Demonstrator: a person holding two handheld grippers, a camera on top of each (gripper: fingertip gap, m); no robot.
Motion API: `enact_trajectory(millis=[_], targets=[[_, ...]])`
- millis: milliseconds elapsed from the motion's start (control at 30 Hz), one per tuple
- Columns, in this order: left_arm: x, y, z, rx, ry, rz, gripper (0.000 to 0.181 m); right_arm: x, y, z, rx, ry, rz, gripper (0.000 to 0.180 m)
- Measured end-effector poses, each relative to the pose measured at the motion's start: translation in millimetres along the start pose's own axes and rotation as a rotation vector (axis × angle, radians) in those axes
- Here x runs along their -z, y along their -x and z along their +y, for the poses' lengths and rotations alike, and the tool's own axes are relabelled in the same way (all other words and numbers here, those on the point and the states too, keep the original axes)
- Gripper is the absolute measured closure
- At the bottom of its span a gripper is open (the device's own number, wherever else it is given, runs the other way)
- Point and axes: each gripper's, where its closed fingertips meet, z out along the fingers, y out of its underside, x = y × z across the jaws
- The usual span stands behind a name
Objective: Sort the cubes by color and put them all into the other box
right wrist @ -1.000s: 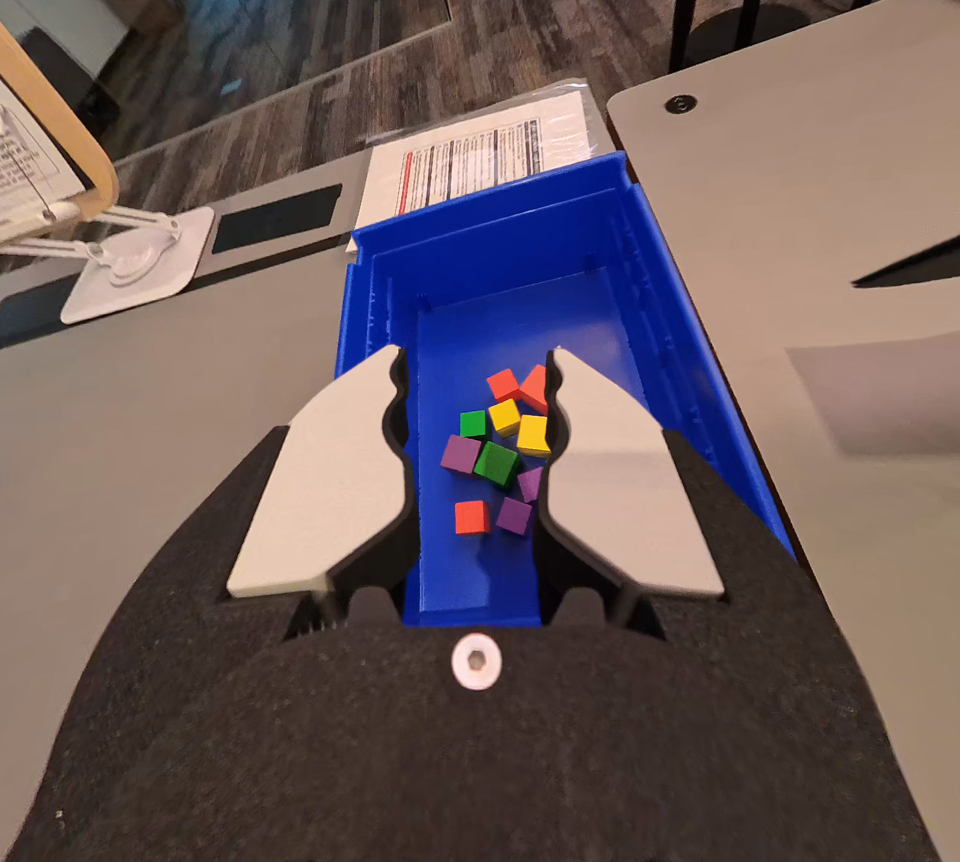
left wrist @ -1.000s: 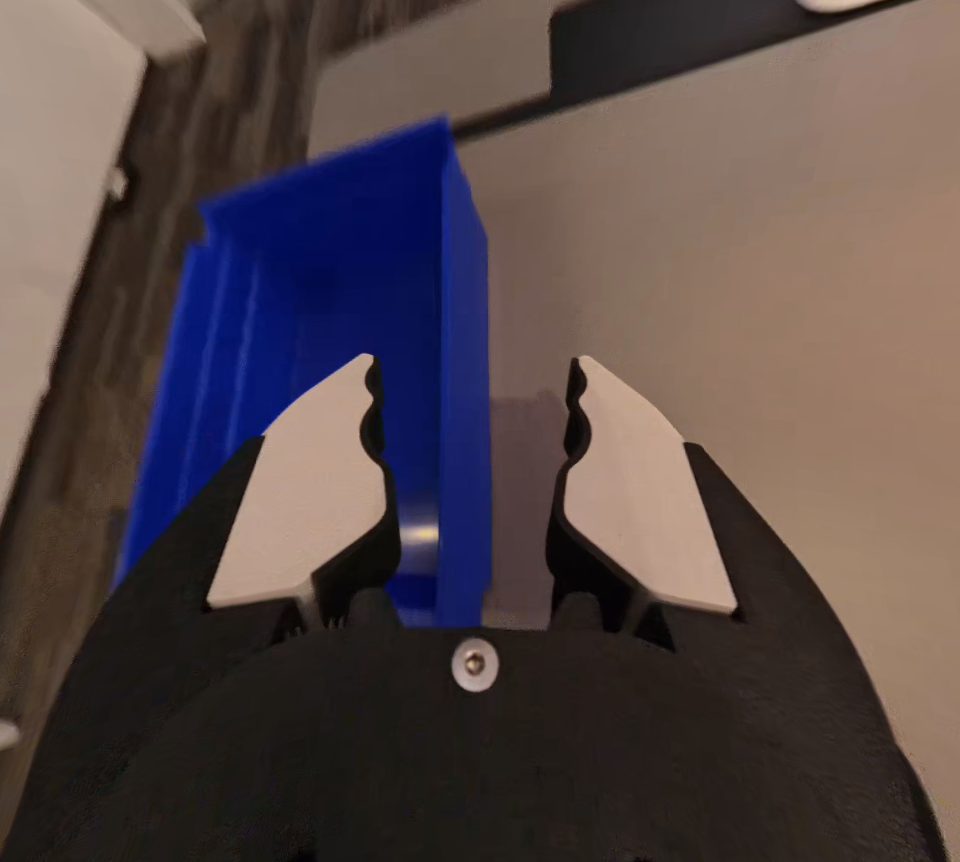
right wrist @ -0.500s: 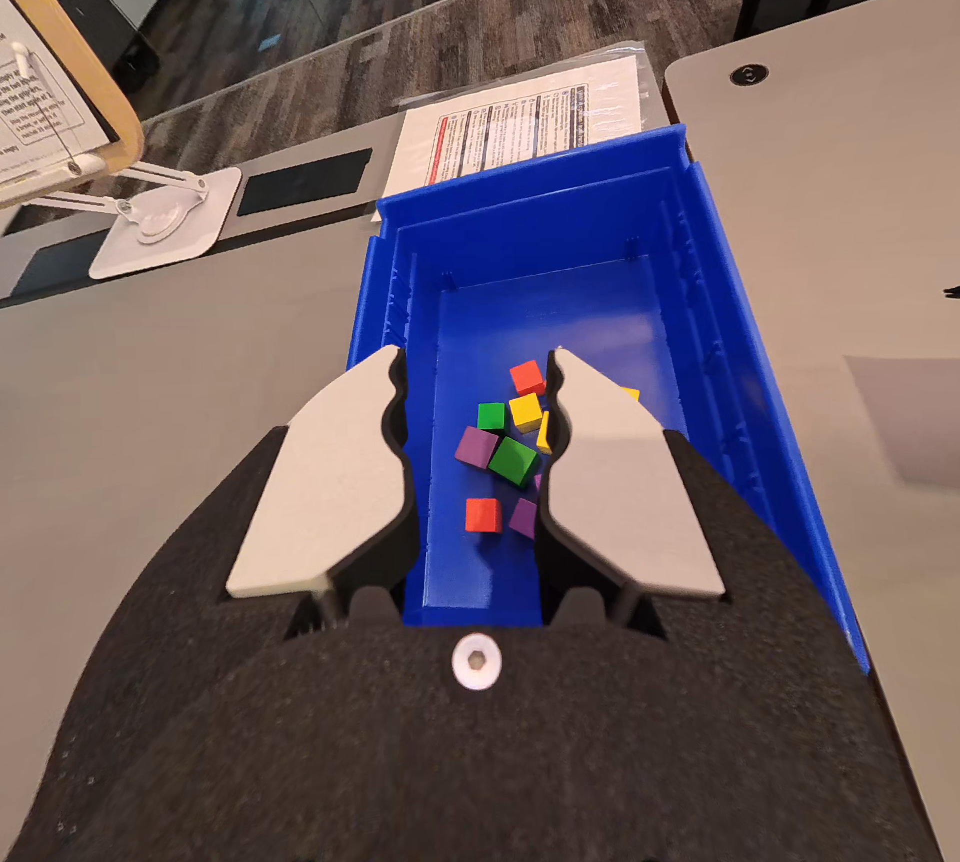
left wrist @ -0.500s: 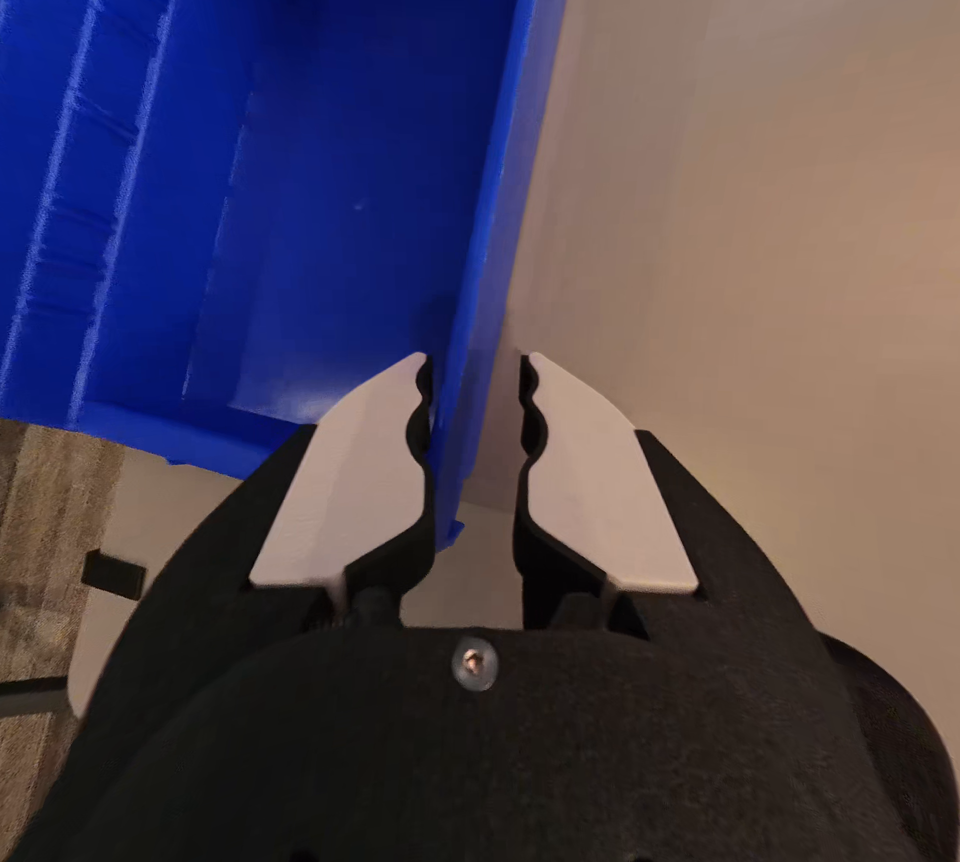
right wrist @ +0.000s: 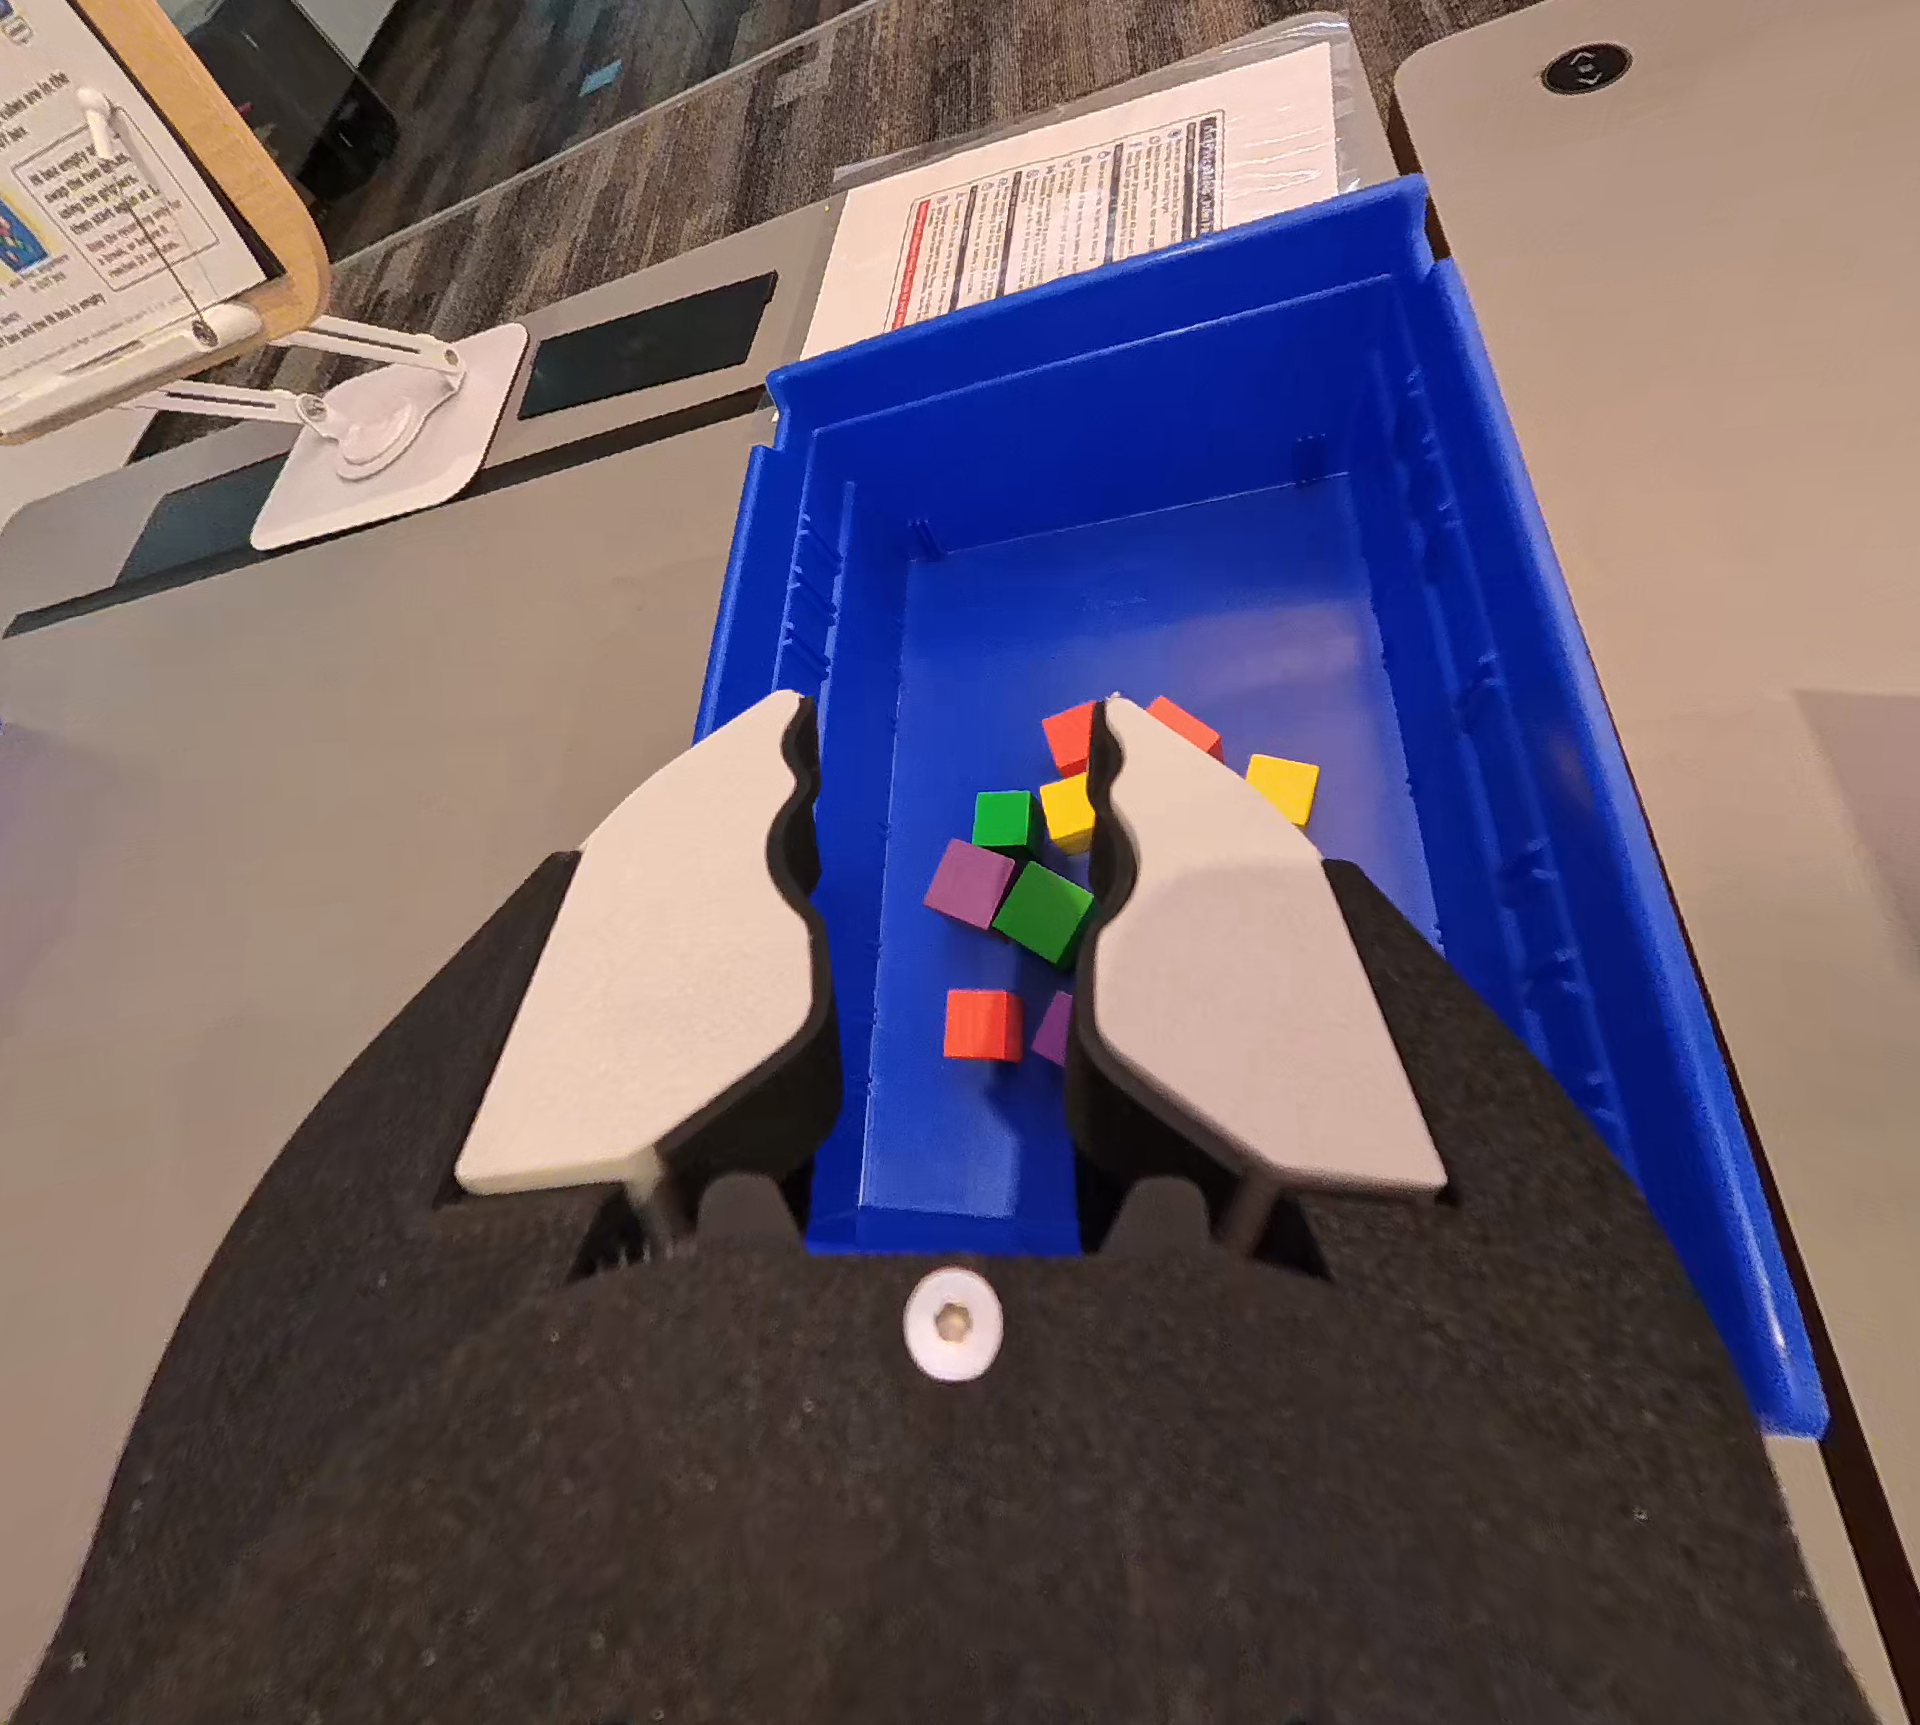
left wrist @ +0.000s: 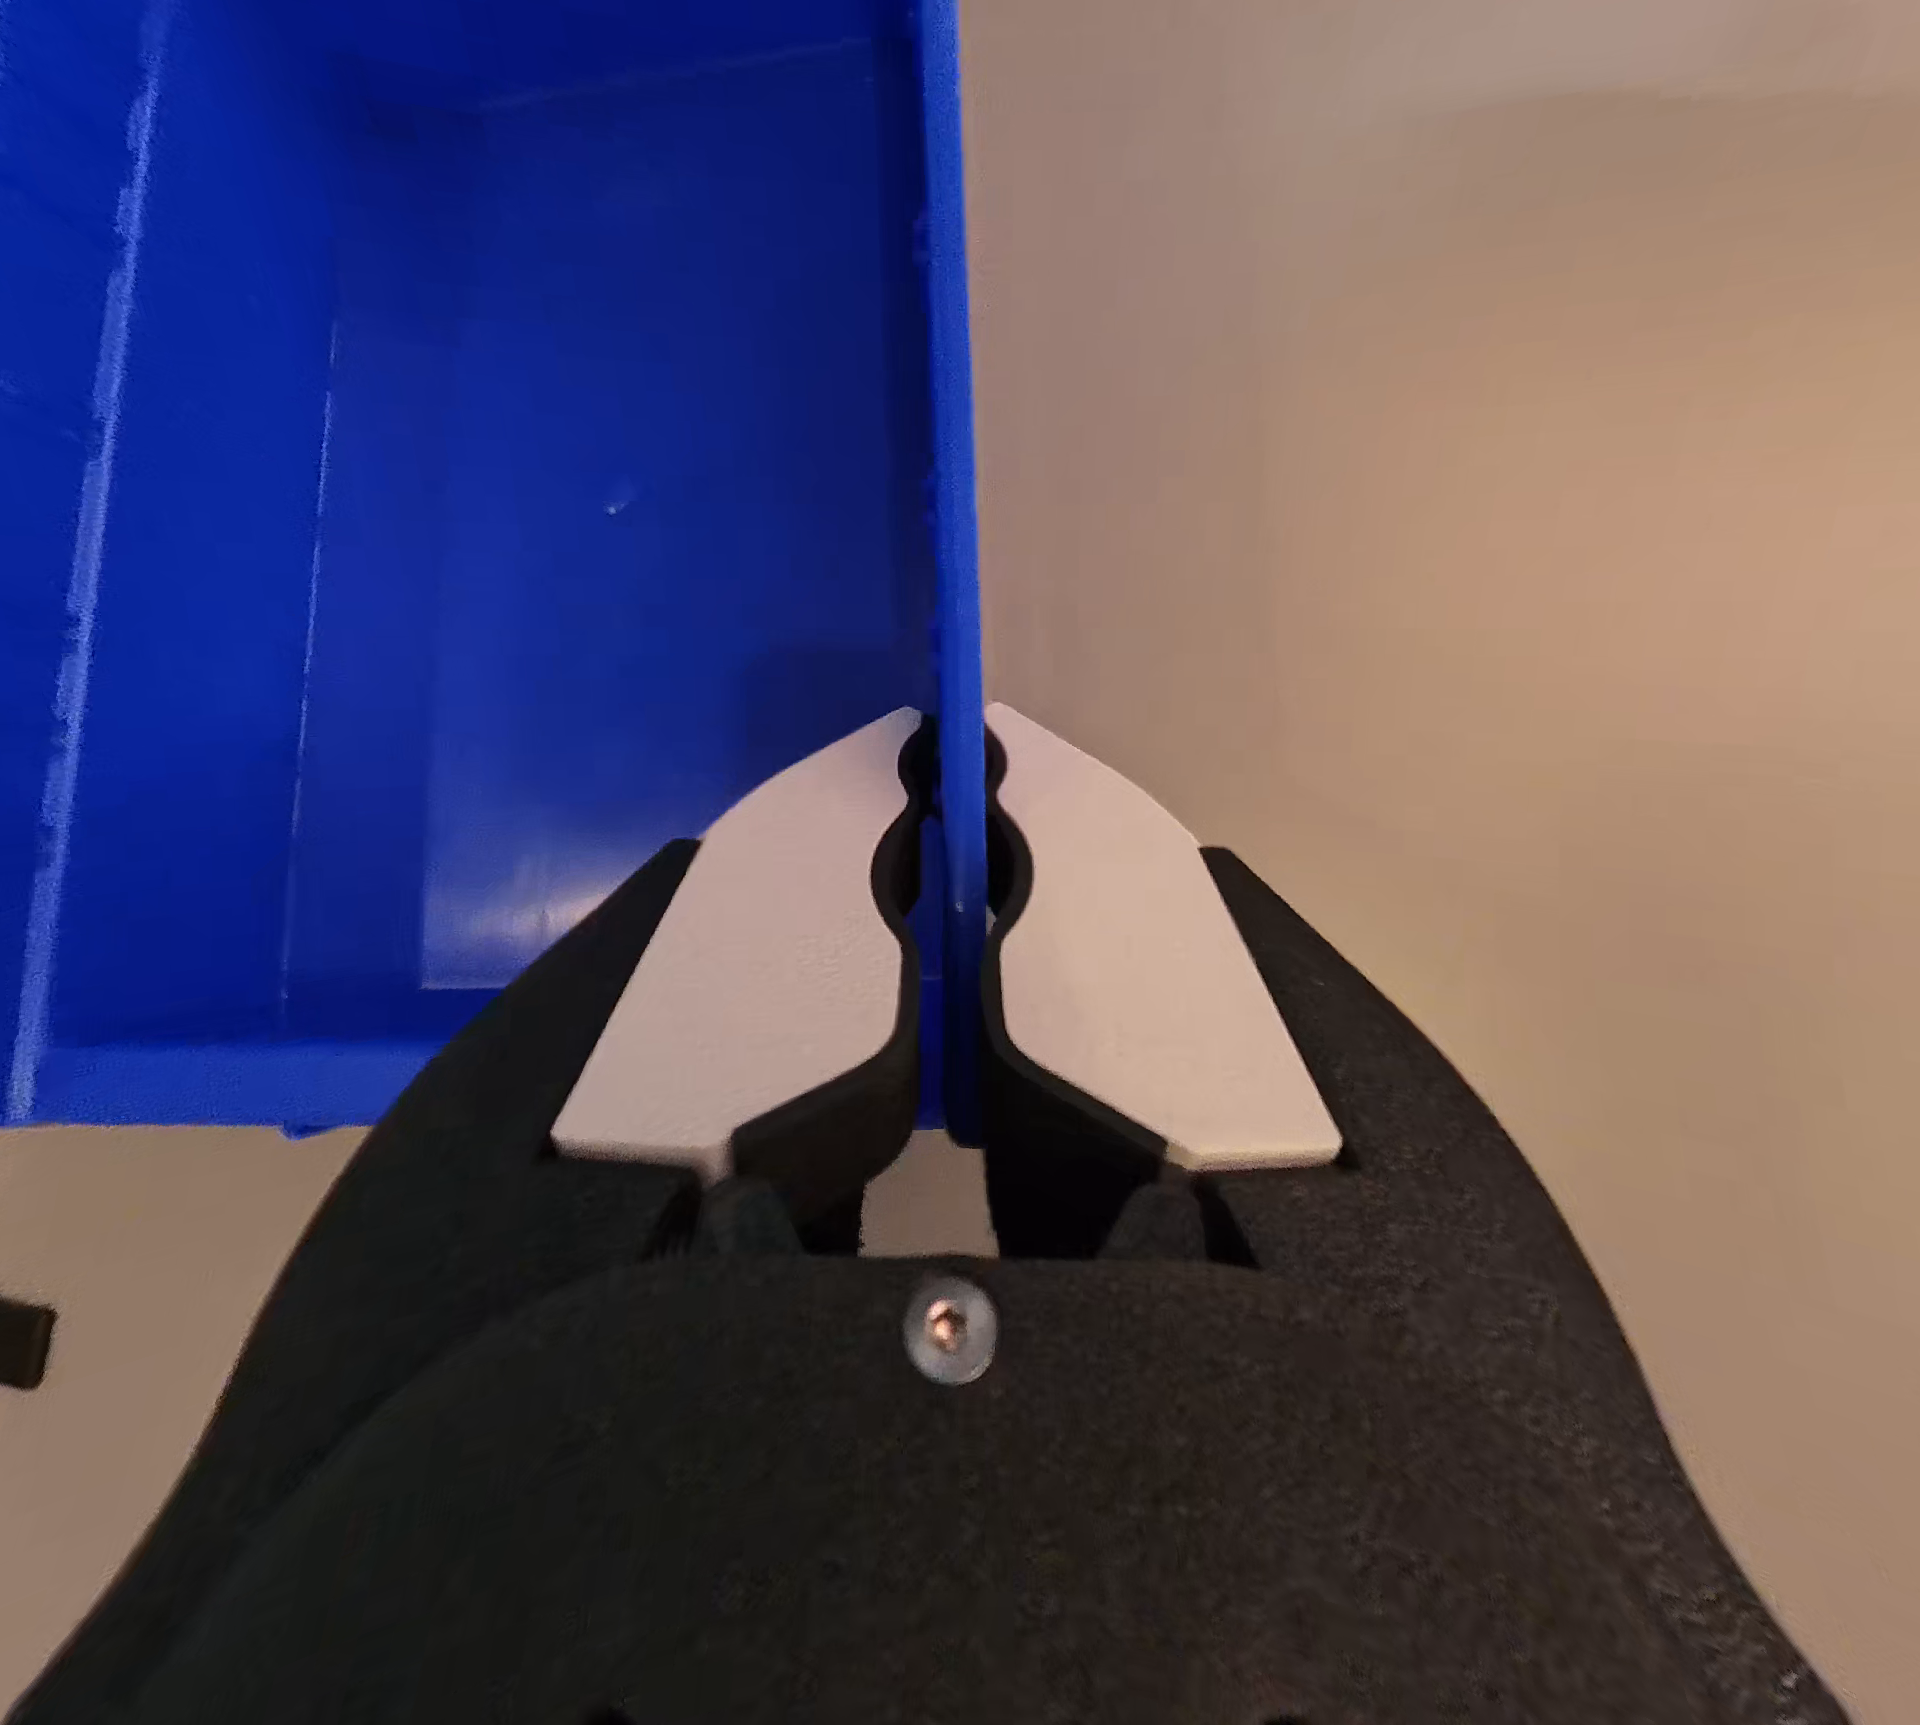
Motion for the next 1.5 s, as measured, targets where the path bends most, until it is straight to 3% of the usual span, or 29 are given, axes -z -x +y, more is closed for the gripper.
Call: enact_trajectory(millis=[467,1000,1200,1400,1500], targets=[[21,-111,1,-0.249,0.017,0.058,0.173,-14,3,6,0.002,0.059,-0.019,0.131],[78,-290,26,-0.579,-0.054,0.281,0.168,-24,13,7,0.036,0.097,-0.041,0.132],[97,-361,34,-0.646,-0.101,0.387,0.157,-27,17,10,0.052,0.12,-0.043,0.132],[116,-432,39,-0.65,-0.119,0.544,0.133,-27,15,10,0.071,0.122,-0.028,0.136],[123,-447,36,-0.64,-0.161,0.585,0.134,-26,19,-2,0.09,0.06,-0.04,0.14]])
